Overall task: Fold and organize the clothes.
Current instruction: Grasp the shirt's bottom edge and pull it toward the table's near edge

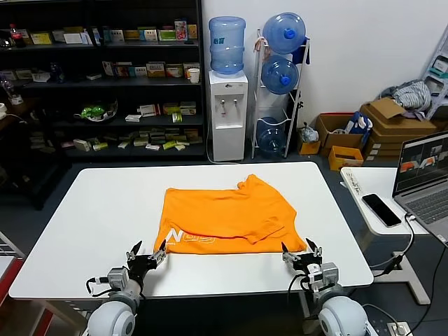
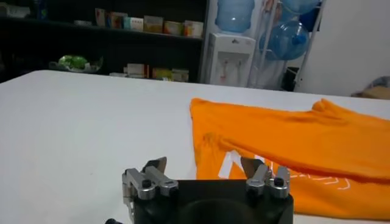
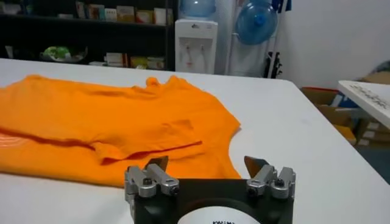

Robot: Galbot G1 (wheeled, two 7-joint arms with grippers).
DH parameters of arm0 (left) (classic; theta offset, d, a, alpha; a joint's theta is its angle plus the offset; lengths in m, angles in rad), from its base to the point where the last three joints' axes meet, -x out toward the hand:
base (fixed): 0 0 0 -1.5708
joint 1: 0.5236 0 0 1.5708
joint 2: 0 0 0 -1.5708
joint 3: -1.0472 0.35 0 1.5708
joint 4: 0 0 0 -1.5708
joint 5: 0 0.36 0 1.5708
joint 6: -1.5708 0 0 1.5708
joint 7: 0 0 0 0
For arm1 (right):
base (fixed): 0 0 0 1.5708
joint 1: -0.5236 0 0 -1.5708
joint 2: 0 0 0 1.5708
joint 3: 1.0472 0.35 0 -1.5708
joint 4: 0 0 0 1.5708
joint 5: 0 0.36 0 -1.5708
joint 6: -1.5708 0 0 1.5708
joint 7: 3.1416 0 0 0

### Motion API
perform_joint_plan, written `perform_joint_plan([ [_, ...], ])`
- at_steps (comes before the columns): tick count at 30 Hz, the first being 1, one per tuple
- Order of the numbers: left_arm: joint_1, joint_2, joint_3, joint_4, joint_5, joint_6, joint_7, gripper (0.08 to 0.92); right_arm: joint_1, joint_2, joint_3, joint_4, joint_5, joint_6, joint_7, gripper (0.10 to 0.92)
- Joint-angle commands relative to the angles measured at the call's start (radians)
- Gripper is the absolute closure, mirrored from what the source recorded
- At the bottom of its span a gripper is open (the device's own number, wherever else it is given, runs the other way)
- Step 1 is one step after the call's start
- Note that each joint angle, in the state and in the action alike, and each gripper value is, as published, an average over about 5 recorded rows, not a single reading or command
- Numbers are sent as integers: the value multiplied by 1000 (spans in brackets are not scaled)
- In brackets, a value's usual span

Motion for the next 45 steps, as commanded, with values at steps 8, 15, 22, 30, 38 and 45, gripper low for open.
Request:
perform_joint_plan([
  [8,-28,-20,3,66,-8,4,6,198,52,20,2,-89,33,-10,-13,285],
  [15,-7,-16,17,34,-40,33,-17,380,25,10,-4,-65,43,-3,-10,484],
  [22,-2,-18,23,33,-42,24,-17,579,4,4,-2,-46,42,8,2,684],
  [30,58,7,14,-94,-76,45,-76,822,-70,-28,8,32,68,15,33,891],
  [38,334,83,-43,-323,-128,83,-132,909,-311,-81,57,229,80,24,58,901],
  [45,478,90,-65,-380,-106,89,-148,909,-464,-106,91,324,38,7,89,893],
])
